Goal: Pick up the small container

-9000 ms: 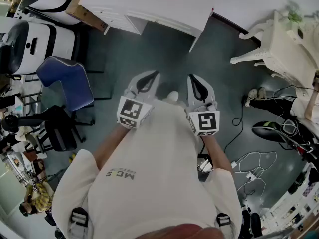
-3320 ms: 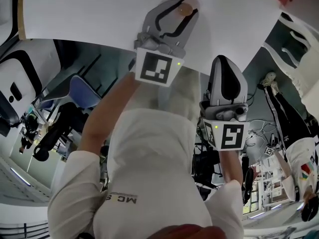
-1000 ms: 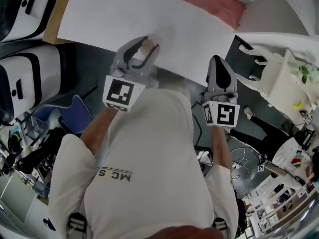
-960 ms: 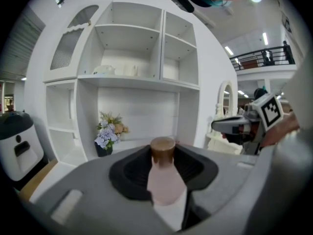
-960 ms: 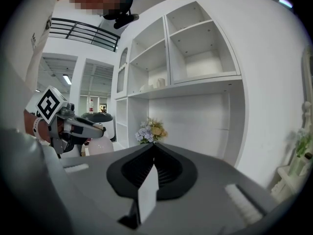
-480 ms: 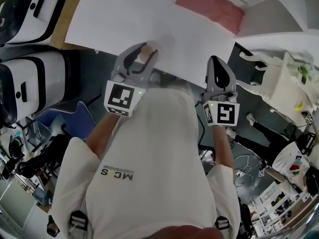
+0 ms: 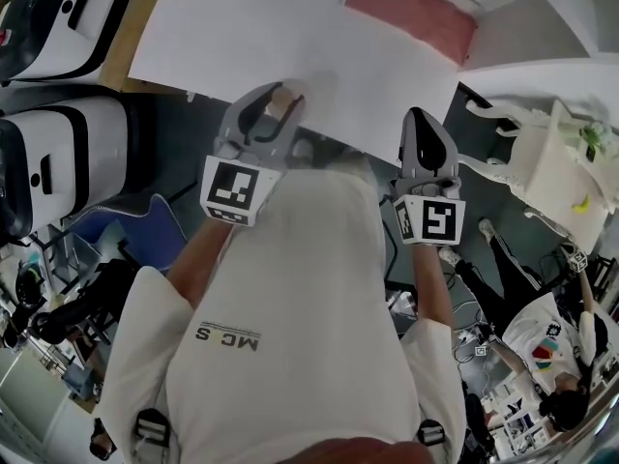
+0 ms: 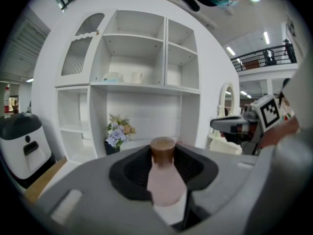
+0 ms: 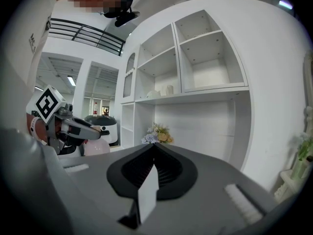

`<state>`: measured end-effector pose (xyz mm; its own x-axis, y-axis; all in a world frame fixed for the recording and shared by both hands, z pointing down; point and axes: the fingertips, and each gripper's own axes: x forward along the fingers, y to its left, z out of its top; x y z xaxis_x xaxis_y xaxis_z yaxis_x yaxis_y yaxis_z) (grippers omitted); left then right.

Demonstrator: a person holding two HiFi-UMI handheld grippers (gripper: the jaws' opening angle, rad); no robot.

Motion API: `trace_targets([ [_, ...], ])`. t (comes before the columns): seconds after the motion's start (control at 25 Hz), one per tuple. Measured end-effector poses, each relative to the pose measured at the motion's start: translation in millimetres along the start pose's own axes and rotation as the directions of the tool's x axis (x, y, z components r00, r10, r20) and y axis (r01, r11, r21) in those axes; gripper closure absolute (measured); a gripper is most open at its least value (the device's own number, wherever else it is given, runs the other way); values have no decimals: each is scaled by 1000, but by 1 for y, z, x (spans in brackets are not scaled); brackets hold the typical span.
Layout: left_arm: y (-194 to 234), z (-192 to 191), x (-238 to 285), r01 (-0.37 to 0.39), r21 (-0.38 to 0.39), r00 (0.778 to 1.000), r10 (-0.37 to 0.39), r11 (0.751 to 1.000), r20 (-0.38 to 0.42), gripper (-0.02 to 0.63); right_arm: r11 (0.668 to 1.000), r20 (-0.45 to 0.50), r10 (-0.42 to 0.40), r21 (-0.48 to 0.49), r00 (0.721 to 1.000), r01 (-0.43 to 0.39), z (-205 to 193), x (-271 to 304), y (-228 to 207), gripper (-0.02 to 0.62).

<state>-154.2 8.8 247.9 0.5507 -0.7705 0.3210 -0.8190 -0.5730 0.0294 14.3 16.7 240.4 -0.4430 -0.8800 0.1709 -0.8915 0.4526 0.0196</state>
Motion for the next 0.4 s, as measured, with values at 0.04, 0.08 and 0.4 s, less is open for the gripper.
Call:
trace_targets([
  [0.04, 0, -1, -1, -1, -1, 1000, 1, 1000, 0, 466, 1000, 0, -2, 0, 1000, 2, 0, -1, 1, 598],
  [0.08, 1, -1, -3, -1, -2, 1000, 1, 1000, 0, 466, 1000, 0, -3, -1, 1000, 3, 0, -1, 2, 598],
  [0.4, -14, -3, 3, 4, 13, 1000, -4, 1000, 6, 466, 1000, 3, 1, 0, 1000, -1, -8, -9, -6, 598],
])
